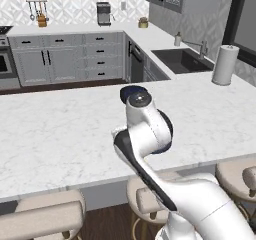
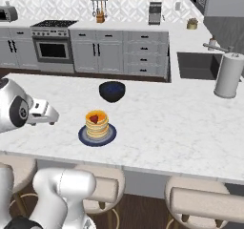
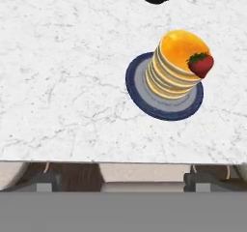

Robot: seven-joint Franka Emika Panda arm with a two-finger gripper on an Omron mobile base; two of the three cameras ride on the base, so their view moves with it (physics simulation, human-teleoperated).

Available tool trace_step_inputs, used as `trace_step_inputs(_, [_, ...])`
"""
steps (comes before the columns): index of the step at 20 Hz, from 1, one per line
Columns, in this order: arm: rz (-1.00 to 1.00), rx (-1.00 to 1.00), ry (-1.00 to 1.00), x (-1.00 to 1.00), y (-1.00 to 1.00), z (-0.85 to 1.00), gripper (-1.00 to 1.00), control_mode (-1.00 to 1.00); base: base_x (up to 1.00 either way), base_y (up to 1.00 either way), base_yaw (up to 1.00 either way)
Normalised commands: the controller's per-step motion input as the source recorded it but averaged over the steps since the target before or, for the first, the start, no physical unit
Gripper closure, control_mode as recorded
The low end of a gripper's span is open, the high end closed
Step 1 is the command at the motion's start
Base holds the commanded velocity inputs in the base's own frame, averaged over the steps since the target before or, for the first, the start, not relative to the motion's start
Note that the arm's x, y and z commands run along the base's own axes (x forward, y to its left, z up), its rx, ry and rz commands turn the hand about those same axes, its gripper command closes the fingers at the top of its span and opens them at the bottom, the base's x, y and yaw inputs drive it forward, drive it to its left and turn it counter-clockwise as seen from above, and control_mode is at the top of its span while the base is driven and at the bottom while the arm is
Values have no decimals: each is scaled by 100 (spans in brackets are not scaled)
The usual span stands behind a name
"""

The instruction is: Take the strawberry from the fridge and place it on top of the pancake, located on the dining counter.

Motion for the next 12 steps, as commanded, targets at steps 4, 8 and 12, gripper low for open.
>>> trace_step_inputs(4, [0,-7,5,-88,85,-45,-100,-100,0,0,0])
trace_step_inputs(8, [-2,-6,7,-3,49,-52,-100,-100,0,0,0])
trace_step_inputs(12, [-7,-8,24,25,0,-94,-100,-100,0,0,0])
